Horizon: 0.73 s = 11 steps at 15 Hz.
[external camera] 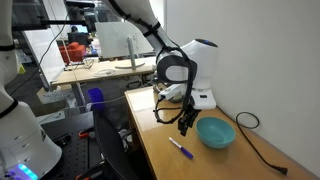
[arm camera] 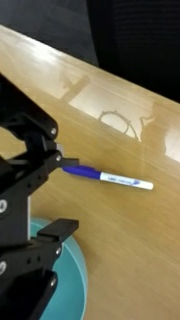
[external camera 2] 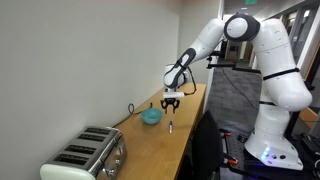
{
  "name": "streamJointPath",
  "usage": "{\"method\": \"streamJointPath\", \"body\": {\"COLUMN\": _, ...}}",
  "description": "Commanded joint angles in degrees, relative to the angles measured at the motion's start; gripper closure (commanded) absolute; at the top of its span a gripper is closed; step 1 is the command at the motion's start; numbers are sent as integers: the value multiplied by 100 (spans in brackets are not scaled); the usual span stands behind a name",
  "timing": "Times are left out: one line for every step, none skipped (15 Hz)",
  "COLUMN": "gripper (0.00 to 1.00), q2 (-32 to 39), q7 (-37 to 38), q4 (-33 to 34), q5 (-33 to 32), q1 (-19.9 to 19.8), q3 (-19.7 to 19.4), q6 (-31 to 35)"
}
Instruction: Take the blue pen out of the blue bowl and put it on the table
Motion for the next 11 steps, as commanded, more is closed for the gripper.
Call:
{"method": "streamJointPath", "body": {"gripper": 9, "q2": -397, "q7": -69, "q4": -103, "q5": -335, "q1": 160, "q3": -54, "q6": -144}}
{"method": "streamJointPath", "body": {"gripper": 0, "q2": -512, "q7": -51, "q4": -119, "q5": -504, "q1": 219, "q3": -74, "q6": -169}}
{"method": "streamJointPath", "body": {"gripper": 0, "q2": -633, "q7": -56, "q4": -135, "q5": -664, "q1": 257, "q3": -76, "q6": -176}}
{"method": "streamJointPath", "body": {"gripper": 0, "q2": -751, "q7": -52, "q4": -144, "q5": -829, "q1": 284, "q3": -74, "q6": -200}}
{"method": "streamJointPath", "body": {"gripper": 0, "q2": -858, "q7": -146, "q4": -134, "q5": -947, "q1": 271, "q3": -32, "q6": -271}}
{"method": "streamJointPath", "body": {"gripper": 0, "q2": -943, "q7": -175, "q4": -126, "q5": -1091, "q1": 267, "q3": -15, "q6": -297}}
{"method": "streamJointPath", "body": {"gripper": 0, "q2": -1007, "q7": -195, "q4": -111, "q5": -1192, "q1": 256, "q3": 13, "q6": -319}}
{"method": "streamJointPath", "body": {"gripper": 0, "q2": -1067, "q7": -227, "q4": -109, "q5": -1257, "q1": 229, "q3": 39, "q6": -343}}
{"method": "streamJointPath", "body": {"gripper": 0, "q2": -1092, "q7": -248, "q4": -97, "q5": -1302, "q1": 216, "q3": 68, "q6": -346}}
{"method": "streamJointPath", "body": {"gripper": 0, "q2": -1117, "q7": -331, "q4": -85, "q5": -1361, "q1": 208, "q3": 88, "q6": -381}}
{"method": "streamJointPath", "body": {"gripper": 0, "q2": -1135, "q7": -449, "q4": -90, "q5": -1397, "q1": 202, "q3": 117, "q6": -359}}
